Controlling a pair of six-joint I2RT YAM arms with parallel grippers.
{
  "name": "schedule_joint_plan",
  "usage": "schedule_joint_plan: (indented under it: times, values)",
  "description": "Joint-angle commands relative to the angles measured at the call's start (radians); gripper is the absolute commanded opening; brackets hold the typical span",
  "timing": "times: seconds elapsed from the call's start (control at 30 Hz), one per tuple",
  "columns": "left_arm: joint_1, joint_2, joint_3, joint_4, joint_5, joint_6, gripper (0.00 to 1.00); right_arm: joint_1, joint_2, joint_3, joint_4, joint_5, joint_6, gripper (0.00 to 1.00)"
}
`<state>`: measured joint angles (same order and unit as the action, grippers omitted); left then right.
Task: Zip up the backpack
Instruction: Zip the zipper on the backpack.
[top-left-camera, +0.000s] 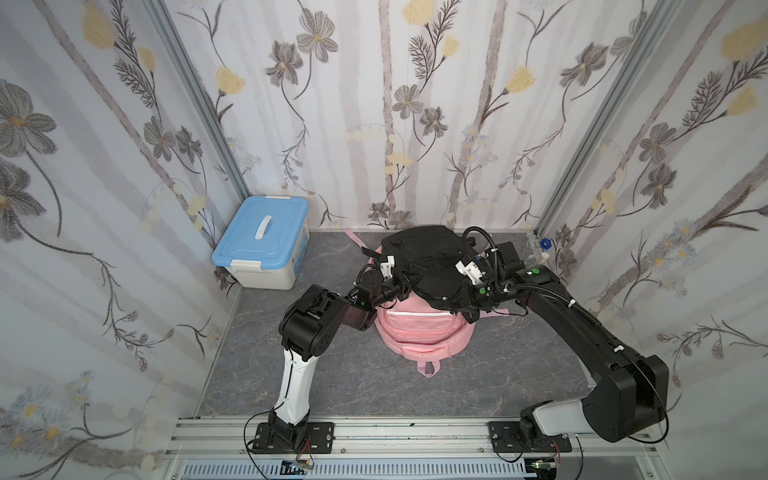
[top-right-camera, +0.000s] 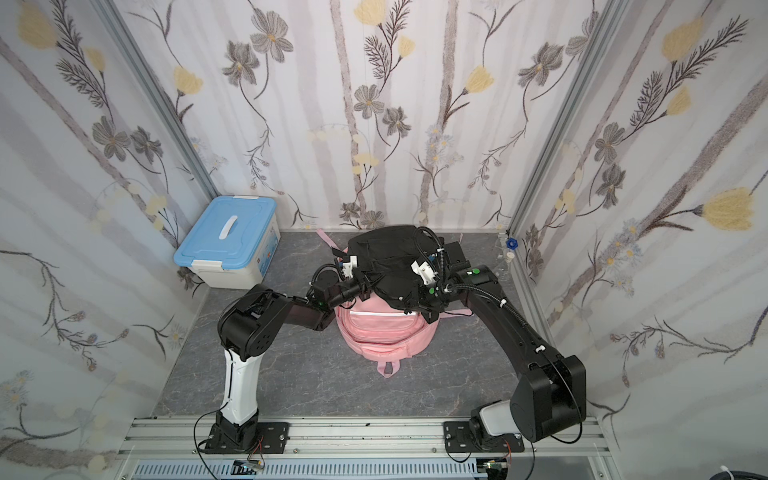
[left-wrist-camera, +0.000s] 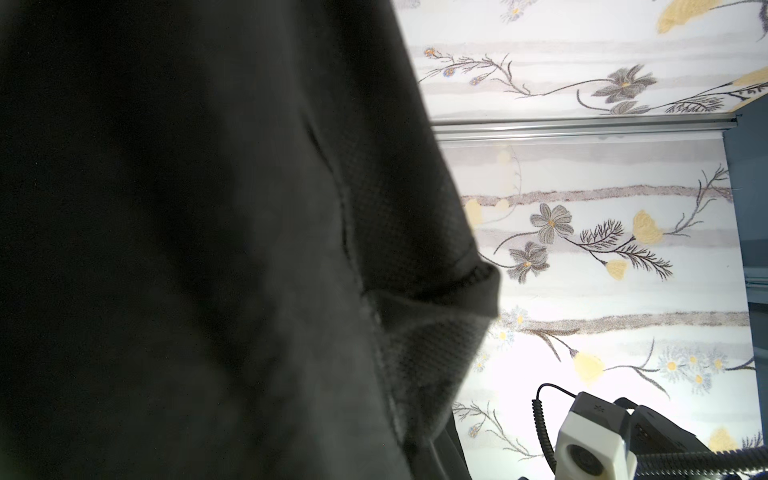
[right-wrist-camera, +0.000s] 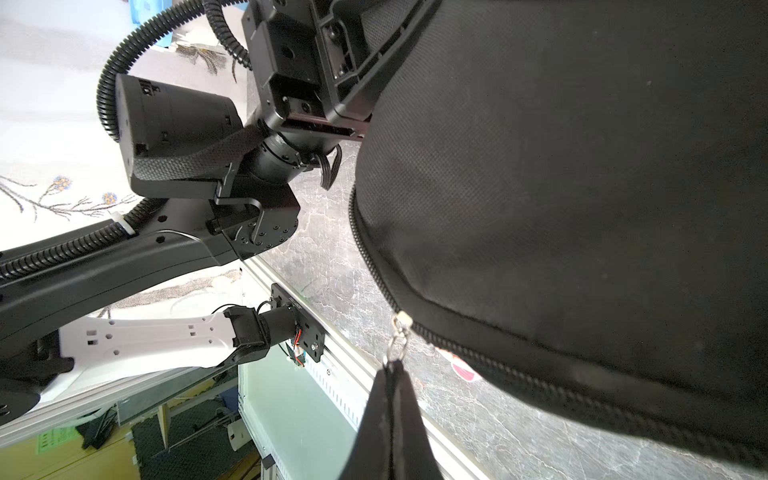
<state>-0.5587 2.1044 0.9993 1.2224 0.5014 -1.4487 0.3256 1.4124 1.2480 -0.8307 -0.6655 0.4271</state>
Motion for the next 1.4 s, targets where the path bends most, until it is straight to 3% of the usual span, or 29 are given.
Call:
schedule_joint_plan:
  times: [0.0, 0.17, 0.67, 1.1, 1.37]
  values:
    - [0.002, -0.017, -0.001, 0.105, 0.009, -0.020, 0.00, 0.006, 0.000, 0.013, -0.030, -0.001, -0.017, 0.00]
    - [-0.003, -0.046, -0.013, 0.047, 0.001, 0.012, 0.00, 0.077, 0.010, 0.070, -0.067, 0.127, -0.034, 0.00]
    - [-0.017, -0.093, -0.009, -0.087, 0.011, 0.083, 0.00, 0.269, 0.169, 0.272, -0.084, 0.345, -0.040, 0.00]
    - [-0.024, -0.113, -0.002, -0.137, 0.016, 0.108, 0.00, 0.330, 0.286, 0.393, -0.070, 0.436, -0.035, 0.00]
    - [-0.023, -0.190, -0.049, -0.204, -0.023, 0.166, 0.00, 0.331, 0.298, 0.419, -0.086, 0.401, -0.052, 0.00]
